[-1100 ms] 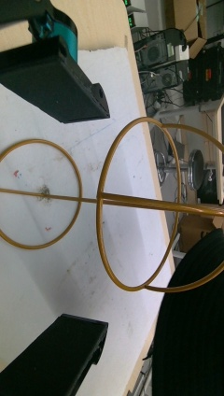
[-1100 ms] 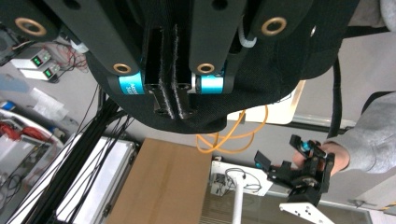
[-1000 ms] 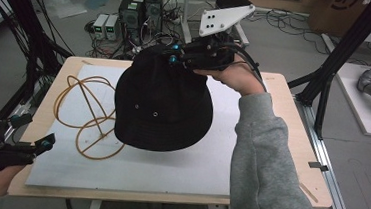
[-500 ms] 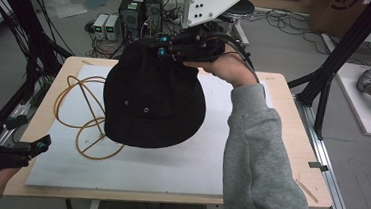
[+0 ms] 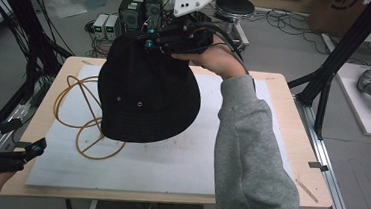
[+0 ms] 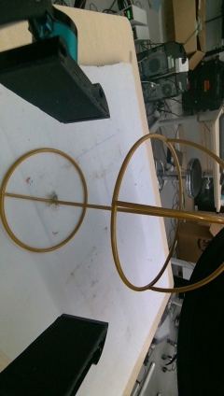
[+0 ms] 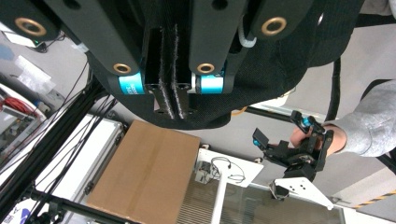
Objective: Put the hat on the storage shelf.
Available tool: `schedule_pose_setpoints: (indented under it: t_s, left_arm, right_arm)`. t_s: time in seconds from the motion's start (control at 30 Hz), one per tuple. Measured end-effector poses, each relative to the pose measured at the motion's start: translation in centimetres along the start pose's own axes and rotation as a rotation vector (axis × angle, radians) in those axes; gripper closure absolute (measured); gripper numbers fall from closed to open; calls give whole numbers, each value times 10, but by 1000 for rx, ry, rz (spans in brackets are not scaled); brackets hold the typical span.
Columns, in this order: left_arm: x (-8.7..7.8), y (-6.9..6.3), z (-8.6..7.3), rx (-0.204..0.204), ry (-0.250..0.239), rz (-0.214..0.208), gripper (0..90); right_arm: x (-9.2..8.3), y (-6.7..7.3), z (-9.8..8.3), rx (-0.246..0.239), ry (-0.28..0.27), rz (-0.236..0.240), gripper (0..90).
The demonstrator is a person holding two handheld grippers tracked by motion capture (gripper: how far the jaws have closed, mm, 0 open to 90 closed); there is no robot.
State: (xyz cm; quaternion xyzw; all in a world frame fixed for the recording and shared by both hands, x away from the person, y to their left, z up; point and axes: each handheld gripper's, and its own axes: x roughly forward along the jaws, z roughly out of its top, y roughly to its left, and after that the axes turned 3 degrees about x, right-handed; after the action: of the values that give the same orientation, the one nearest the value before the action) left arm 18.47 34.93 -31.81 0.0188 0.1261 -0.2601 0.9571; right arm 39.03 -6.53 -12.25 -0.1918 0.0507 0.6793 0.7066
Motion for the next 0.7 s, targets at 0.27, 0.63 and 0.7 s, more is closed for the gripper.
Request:
schedule_pose_setpoints:
  t_s: [0.27,0.63,0.7]
  left_arm:
    - [0,0,-1,0,3,-3,17]
    - [-5,-2,-1,-4,-7,-2,17]
    - [-7,-2,-2,-3,-4,3,17]
  right_arm:
    - [-9,-3,16,-16,-21,-22,887]
    - [12,1,36,-45,-41,20,887]
    - [19,0,37,-46,-40,29,887]
